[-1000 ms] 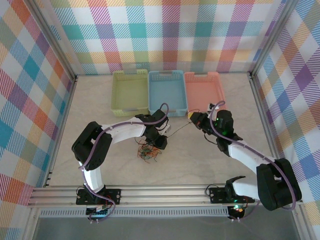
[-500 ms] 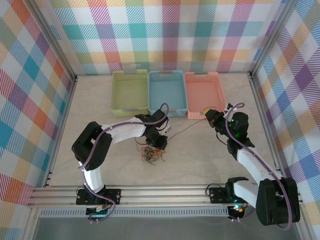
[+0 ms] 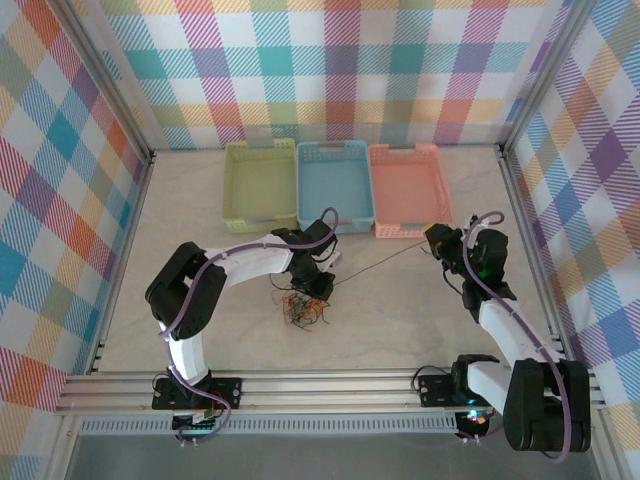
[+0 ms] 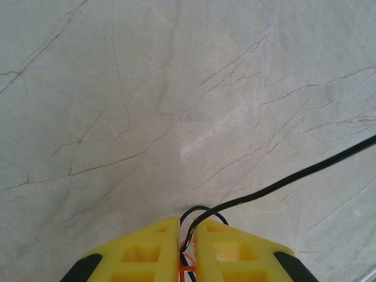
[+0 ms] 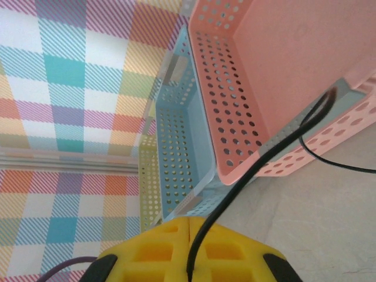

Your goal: Untangle the cables

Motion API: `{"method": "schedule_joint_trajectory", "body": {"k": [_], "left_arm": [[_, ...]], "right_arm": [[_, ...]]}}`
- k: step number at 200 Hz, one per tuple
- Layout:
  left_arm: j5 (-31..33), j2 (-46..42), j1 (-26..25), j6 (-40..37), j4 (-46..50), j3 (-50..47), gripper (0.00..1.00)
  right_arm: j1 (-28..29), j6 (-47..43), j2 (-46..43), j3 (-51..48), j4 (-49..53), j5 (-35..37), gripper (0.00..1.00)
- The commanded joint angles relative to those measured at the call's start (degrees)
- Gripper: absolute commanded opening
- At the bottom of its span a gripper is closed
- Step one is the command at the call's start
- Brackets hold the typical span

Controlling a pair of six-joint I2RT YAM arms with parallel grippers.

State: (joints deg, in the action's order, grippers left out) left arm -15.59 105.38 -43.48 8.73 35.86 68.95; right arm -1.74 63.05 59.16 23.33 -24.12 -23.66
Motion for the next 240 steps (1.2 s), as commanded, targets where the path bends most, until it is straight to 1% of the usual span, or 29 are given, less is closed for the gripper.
{"method": "schedule_joint_trajectory", "body": {"k": [1, 34, 71, 157, 175, 212, 240], "left_arm": [[-0.5, 0.9, -0.4, -0.8, 2.0, 1.3, 0.15], [-0.1, 1.1, -0.6, -1.0, 2.4, 1.7, 0.15], [0.2, 1.2, -0.9, -1.1, 2.5, 1.8, 0.15], [0.1, 1.0, -1.1, -1.3, 2.3, 1.6, 0.15], [0.1, 1.1, -1.1, -1.3, 2.3, 1.7, 0.15], [0.2, 0.9, -1.1, -1.3, 2.2, 1.5, 0.15], [0.1, 0.0, -1.2, -1.2, 1.2, 0.8, 0.16]], "right_arm": [[-2.2, 0.8, -1.6, -0.2, 0.1, -0.1, 0.00], [-5.4, 2.3, -2.8, -0.7, 1.5, -0.2, 0.00], [-10.3, 4.6, -4.2, -0.7, 2.5, -2.5, 0.00], [-17.6, 5.5, -5.6, 1.2, 5.6, -5.5, 0.00], [-17.9, 5.6, -5.0, 1.1, 5.2, -5.9, 0.00], [-17.8, 4.8, -4.5, 1.3, 4.0, -9.6, 0.00], [-17.4, 2.0, -6.6, 3.1, 6.8, -11.7, 0.00]]}}
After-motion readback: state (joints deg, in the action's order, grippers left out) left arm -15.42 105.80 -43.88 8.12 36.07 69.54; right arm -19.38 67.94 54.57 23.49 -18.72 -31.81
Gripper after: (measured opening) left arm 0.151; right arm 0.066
